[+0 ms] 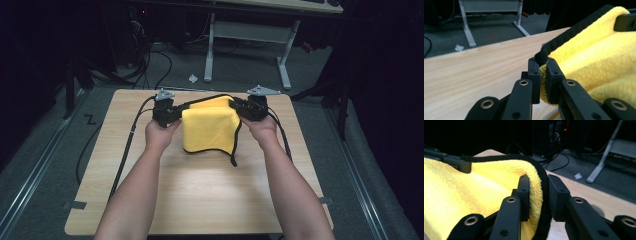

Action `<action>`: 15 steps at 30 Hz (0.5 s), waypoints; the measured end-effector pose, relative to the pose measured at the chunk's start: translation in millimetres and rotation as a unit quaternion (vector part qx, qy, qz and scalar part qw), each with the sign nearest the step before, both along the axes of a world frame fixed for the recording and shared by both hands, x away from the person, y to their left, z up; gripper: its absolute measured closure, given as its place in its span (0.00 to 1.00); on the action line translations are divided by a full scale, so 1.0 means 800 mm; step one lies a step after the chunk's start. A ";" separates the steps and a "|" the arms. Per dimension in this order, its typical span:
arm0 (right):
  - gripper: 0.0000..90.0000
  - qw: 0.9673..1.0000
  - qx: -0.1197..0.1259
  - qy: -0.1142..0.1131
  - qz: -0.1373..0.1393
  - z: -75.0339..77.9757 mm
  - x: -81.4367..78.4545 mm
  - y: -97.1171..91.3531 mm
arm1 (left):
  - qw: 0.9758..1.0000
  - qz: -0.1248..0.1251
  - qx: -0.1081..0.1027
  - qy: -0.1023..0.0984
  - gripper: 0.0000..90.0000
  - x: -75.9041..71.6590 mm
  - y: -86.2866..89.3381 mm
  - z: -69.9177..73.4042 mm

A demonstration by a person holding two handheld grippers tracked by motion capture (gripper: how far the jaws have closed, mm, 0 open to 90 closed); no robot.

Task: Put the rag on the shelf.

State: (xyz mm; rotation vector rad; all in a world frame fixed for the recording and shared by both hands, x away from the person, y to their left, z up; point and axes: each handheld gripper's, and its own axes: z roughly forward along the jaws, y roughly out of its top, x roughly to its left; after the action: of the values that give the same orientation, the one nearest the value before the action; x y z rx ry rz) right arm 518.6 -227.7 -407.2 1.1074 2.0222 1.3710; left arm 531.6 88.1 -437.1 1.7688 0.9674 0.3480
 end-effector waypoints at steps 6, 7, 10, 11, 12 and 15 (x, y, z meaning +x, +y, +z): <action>0.82 1.000 0.022 0.021 0.002 -0.012 0.004 -0.006 | 1.000 -0.006 -0.012 0.014 0.93 0.000 0.002 -0.014; 0.82 0.999 0.026 0.023 0.002 -0.014 0.005 -0.007 | 1.000 -0.007 -0.012 0.016 0.93 0.000 0.002 -0.016; 0.83 0.999 0.025 0.036 0.003 -0.024 0.005 -0.009 | 1.000 -0.011 -0.005 0.026 0.93 0.000 0.001 -0.024; 0.83 0.999 0.023 0.038 0.002 -0.028 0.005 -0.009 | 1.000 -0.012 -0.001 0.027 0.93 0.000 0.000 -0.026; 0.83 0.999 0.021 0.038 0.000 -0.031 0.004 -0.008 | 0.999 -0.013 -0.003 0.029 0.93 0.000 0.000 -0.029; 0.81 0.998 0.031 0.047 -0.004 -0.040 0.005 -0.011 | 0.999 -0.015 -0.009 0.037 0.93 0.000 0.001 -0.036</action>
State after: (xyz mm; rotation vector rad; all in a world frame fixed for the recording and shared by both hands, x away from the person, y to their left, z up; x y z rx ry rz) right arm 523.0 -236.1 -439.1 1.2276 2.0508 1.4105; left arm 531.3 88.7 -466.0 1.7894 0.9925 0.2549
